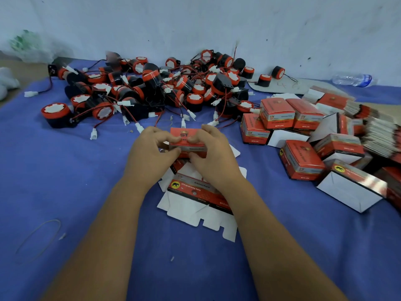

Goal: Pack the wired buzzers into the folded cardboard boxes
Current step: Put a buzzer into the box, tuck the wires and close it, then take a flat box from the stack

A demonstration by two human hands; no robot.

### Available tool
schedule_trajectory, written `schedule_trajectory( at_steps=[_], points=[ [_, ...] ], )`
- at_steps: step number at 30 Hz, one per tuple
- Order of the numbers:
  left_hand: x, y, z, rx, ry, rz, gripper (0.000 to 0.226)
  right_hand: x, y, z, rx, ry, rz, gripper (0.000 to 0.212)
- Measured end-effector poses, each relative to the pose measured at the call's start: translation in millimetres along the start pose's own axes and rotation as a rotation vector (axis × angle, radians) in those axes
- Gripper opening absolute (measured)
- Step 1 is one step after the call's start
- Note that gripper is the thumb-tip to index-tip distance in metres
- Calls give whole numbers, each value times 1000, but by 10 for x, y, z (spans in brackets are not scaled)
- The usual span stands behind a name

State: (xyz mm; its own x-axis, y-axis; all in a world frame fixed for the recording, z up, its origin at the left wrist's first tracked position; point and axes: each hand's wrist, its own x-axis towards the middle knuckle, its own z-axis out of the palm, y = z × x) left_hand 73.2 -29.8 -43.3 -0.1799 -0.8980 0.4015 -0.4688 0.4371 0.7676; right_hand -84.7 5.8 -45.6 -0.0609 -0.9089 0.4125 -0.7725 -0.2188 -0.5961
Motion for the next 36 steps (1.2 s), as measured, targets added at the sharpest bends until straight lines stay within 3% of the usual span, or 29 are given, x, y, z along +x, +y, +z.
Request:
schedule_trajectory(
  at_steps=[4,6,11,14,16,21,24,27,30,33,36],
  points=[
    [5,46,18,-99,5,45,31,13,62,-206,149,7,90,59],
    [1,92,49,-180,-38,41,32,17,129,-298,131,-1,116,60],
    [-5,133,84,-274,-140,9,60,15,199,-382,3,36,104,59],
    [-20,138,148,-181,-128,-8,62,10,253,-497,21,241,129,50],
    [-50,155,226,-80,-208,9,68,-2,325,-595,-88,352,167,47],
    [-87,141,356,288,-463,91,98,-50,422,-645,-518,389,357,36],
    [-62,116,317,346,-428,104,87,-29,334,-558,-608,369,200,32],
    [2,81,205,315,-355,64,64,-29,249,-456,-498,149,-8,45],
    [38,2,78,328,-260,15,49,-29,206,-352,-661,-5,21,27],
    [55,-89,26,301,-144,-77,39,-20,166,-344,-799,127,144,30],
    [70,-110,58,315,-65,-120,38,-37,178,-360,-578,152,35,25]
  ],
)
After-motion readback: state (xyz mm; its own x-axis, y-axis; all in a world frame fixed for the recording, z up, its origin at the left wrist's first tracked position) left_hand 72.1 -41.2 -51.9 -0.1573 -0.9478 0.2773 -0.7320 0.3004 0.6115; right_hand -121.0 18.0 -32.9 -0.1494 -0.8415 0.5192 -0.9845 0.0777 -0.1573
